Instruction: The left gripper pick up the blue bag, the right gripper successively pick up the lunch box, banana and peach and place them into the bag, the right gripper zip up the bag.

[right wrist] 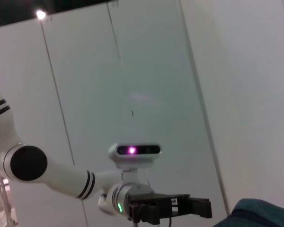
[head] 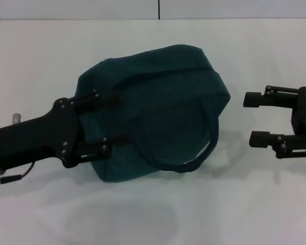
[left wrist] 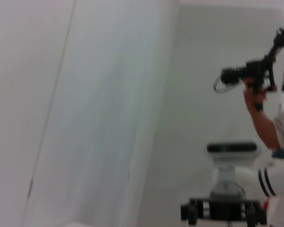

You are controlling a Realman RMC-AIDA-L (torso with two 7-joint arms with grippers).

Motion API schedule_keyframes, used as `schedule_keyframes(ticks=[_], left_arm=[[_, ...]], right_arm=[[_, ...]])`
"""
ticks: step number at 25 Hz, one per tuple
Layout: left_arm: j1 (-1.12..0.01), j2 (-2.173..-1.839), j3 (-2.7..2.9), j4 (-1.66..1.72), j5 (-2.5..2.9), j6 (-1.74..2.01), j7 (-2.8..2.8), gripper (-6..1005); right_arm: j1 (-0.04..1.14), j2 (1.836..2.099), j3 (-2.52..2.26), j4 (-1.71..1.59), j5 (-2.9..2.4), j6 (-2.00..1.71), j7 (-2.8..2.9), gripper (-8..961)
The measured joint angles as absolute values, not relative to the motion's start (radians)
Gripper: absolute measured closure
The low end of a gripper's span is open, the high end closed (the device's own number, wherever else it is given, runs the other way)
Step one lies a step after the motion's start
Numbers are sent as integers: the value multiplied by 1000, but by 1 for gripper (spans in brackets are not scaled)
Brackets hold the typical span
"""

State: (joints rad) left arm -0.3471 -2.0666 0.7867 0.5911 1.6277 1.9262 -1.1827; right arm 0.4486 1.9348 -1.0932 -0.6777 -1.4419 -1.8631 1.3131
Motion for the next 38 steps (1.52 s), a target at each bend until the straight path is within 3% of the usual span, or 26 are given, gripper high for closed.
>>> schedule_keyframes(ticks=[8,38], left_arm=[[-331,-2075,782,678,1632,1927,-1240,183],[-329,-2080,776,672,1608,1922,-1223,183]], right_arm=[[446,1919,-1092,-746,-1456,-1861,1376,194],[453,1924,-1090,-748,-1470,-1851,1372,194]])
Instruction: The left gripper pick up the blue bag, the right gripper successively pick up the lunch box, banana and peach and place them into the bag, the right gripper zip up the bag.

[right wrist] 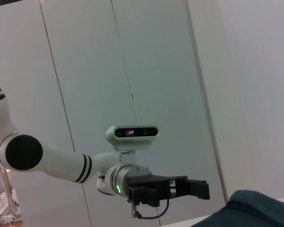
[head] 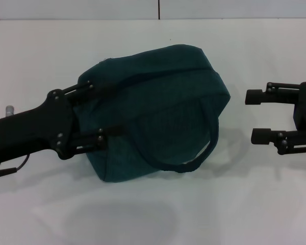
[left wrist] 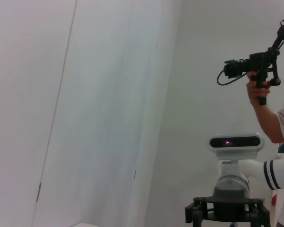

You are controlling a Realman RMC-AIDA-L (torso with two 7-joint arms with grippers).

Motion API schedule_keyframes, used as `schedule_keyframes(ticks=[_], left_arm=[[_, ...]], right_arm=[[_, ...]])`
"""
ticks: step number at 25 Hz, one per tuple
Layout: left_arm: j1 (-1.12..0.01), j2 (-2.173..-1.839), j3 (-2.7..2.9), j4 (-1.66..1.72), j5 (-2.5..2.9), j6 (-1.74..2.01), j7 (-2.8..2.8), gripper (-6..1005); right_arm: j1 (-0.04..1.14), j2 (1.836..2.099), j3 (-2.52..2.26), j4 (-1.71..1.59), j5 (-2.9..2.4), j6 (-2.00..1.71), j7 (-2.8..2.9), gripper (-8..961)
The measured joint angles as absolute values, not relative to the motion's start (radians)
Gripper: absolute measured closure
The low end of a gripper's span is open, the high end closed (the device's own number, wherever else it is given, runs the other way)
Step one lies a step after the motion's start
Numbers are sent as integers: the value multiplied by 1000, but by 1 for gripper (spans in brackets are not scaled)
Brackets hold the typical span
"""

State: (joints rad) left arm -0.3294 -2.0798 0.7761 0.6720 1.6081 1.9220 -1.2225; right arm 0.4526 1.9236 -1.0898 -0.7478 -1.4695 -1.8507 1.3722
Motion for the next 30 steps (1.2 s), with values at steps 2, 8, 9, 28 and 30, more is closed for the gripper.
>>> schedule_keyframes(ticks=[2,8,9,28,30], left_arm=[[-329,-2080,776,672,1609,1922,-1223,183],[-330,-2080,776,672,1610,1922,-1223,183],[-330,-2080,776,672,1610,1922,-1223,183],[-331,-2082,778,672,1612,1920,-1223,183],[-331,-2082,778,672,1612,1920,-1223,183]], right_arm=[[453,1923,-1088,-748,-1470,-1850,1372,194],[452,1922,-1081,-749,-1469,-1850,1371,194],[452,1922,-1078,-749,-1469,-1850,1371,194],[445,1928,-1066,-748,-1471,-1850,1368,194],[445,1929,-1066,-747,-1471,-1850,1368,194]])
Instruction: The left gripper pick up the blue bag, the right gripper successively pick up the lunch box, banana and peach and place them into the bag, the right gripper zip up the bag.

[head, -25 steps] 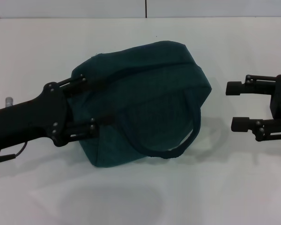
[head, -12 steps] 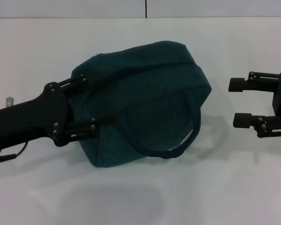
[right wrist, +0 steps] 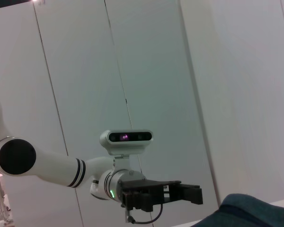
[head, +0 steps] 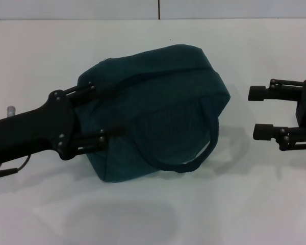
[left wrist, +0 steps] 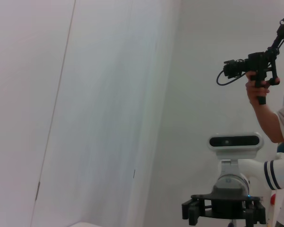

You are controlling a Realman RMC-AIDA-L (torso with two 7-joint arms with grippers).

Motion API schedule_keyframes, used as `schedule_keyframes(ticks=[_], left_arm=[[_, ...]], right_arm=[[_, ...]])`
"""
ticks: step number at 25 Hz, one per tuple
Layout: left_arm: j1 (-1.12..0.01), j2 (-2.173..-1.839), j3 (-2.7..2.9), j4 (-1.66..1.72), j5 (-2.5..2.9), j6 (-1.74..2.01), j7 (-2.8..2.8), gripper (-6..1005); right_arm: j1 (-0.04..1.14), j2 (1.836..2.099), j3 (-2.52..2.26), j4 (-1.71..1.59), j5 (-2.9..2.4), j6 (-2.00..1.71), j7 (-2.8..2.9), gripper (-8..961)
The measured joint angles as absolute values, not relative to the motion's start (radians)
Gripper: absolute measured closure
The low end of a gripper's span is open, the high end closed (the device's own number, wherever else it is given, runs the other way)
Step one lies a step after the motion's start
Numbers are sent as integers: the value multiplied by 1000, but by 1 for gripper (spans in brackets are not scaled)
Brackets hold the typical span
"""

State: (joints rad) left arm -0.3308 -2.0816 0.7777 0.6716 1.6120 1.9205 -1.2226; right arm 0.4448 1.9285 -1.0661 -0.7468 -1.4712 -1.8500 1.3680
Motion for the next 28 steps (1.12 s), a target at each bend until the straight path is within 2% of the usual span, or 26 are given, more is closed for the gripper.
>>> schedule_keyframes(ticks=[28], left_arm=[[-330,-2082,781,667,1614,1921,-1223,183]], right_arm=[[443,1929,-1066,-742,-1471,-1853,1368,194]])
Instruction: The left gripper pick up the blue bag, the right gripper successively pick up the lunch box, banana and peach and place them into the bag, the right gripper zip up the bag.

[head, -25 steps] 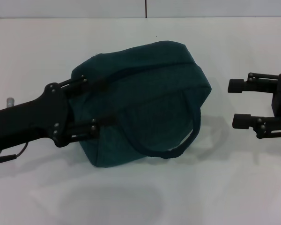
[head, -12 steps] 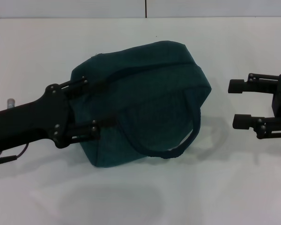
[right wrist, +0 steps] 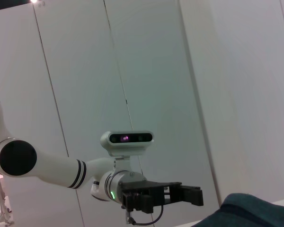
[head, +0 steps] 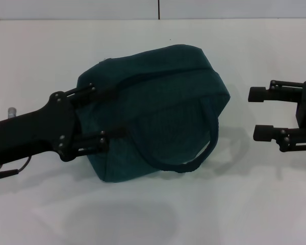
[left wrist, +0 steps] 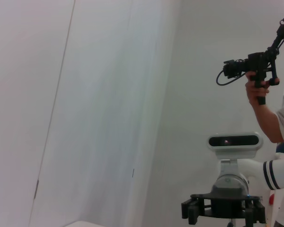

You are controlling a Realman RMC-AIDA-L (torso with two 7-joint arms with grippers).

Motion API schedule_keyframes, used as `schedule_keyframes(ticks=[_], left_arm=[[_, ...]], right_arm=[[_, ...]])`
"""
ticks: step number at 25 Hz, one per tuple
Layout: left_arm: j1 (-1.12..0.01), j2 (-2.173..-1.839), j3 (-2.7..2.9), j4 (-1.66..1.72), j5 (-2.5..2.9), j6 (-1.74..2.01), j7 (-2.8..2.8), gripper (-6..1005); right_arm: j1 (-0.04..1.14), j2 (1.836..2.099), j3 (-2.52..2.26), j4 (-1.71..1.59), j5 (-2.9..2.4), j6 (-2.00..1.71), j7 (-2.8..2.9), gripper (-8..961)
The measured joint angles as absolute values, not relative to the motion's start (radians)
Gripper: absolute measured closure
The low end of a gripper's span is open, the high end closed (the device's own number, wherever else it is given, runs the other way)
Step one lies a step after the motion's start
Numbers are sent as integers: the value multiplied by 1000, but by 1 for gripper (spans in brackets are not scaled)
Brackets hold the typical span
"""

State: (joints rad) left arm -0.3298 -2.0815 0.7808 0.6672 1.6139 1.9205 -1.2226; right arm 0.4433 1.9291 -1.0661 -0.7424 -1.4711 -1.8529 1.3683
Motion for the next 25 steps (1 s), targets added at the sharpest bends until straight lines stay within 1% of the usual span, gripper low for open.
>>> schedule_keyframes(ticks=[25], left_arm=[[-330,-2082,779,667,1614,1920,-1223,183]], right_arm=[[443,1930,-1066,-741,-1471,-1850,1368,194]])
